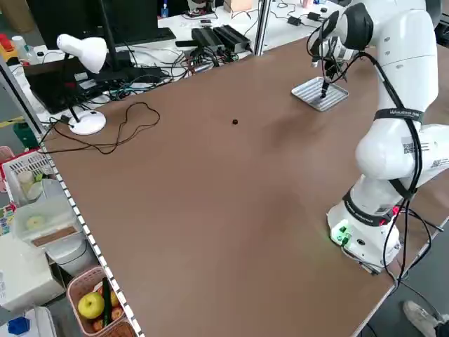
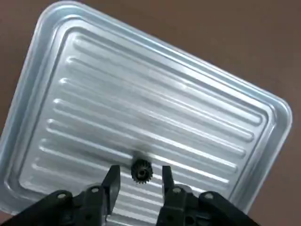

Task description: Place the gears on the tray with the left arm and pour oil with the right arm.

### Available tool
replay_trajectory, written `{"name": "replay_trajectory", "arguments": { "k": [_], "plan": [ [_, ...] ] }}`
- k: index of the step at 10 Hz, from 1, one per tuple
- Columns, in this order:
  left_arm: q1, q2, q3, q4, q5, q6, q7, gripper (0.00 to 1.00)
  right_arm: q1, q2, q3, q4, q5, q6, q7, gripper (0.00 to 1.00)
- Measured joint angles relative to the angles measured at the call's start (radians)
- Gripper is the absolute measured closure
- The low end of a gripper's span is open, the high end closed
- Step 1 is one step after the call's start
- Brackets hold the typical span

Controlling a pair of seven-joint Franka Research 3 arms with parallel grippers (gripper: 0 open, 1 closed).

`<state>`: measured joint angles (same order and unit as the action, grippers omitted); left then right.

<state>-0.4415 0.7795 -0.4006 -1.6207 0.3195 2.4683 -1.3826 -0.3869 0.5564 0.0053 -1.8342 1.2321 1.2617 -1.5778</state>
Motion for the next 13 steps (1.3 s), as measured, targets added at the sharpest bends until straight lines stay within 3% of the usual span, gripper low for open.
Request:
{"name": "replay_trajectory", "arguments": {
  "k": [4, 7, 10, 13],
  "plan": [
    [0.048, 0.000, 0.014, 0.010, 0.018, 0.002, 0.114, 0.39, 0.027, -0.056, 0.002, -0.149, 0.005, 0.022, -0.001, 0.67],
    [0.155, -0.002, 0.014, 0.006, 0.025, 0.002, 0.332, 0.01, 0.074, -0.056, 0.004, -0.223, 0.028, 0.025, -0.004, 0.67],
    [0.261, -0.044, 0.008, -0.034, 0.028, -0.002, 0.519, 0.01, 0.126, -0.056, 0.005, -0.256, 0.065, 0.043, -0.004, 0.67],
    [0.387, -0.113, 0.006, -0.151, 0.031, 0.001, 0.717, 0.01, 0.179, -0.056, 0.005, -0.258, 0.133, 0.080, -0.003, 0.67]
  ]
}}
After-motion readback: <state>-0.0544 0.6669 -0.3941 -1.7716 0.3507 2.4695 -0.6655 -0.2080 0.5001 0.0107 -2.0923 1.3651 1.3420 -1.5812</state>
